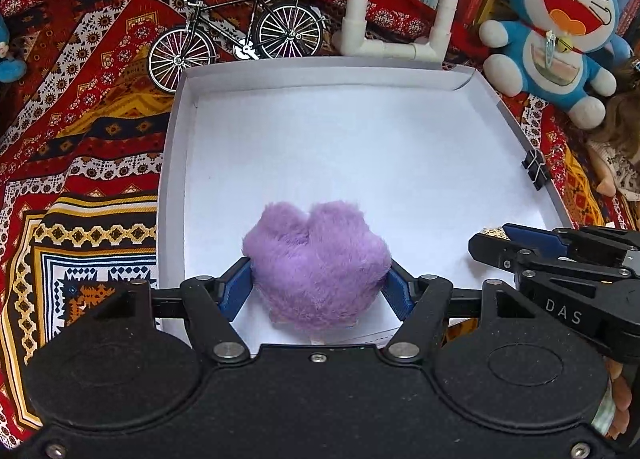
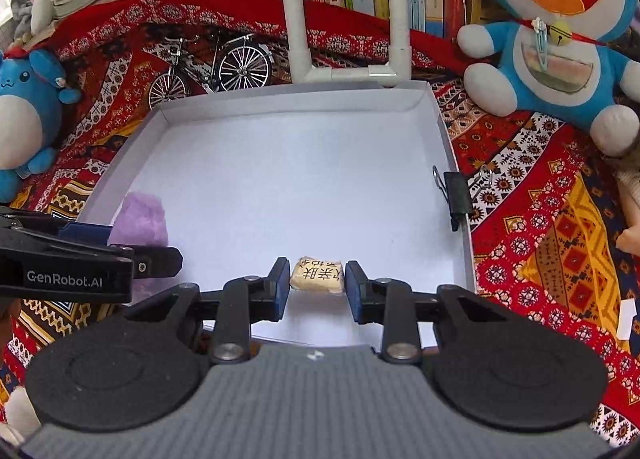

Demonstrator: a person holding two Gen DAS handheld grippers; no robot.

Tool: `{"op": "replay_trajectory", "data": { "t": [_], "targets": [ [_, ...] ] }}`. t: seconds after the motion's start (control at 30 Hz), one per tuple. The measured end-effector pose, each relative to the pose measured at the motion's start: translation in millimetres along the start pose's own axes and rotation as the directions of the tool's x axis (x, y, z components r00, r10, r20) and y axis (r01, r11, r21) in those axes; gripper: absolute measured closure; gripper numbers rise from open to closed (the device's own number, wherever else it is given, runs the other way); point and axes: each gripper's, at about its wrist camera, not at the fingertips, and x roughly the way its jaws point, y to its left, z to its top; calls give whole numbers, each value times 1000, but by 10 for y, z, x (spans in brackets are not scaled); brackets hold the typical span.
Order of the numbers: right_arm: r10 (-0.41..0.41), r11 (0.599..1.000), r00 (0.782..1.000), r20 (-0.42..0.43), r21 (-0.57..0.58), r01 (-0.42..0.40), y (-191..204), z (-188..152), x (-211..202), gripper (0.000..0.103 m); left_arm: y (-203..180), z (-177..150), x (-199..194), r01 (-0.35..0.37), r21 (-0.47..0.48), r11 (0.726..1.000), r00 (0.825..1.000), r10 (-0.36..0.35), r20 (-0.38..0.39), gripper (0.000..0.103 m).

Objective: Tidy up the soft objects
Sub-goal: 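Carry the purple plush and snack packet over the white tray with both grippers, then open both grippers to drop the plush and packet into the tray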

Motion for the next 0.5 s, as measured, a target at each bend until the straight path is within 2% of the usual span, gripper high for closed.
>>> {"op": "replay_trajectory", "data": {
  "t": [0.3, 0.5],
  "targets": [
    [-9, 1000, 1000, -2, -11, 9, 21, -1, 18, 64, 53, 8, 46, 24, -29, 999, 1000, -24, 0, 34],
    [-5, 1000, 1000, 14, -5, 5, 11, -2, -15, 49, 43, 0, 12, 45, -29, 999, 999, -45, 6, 30]
  ]
}}
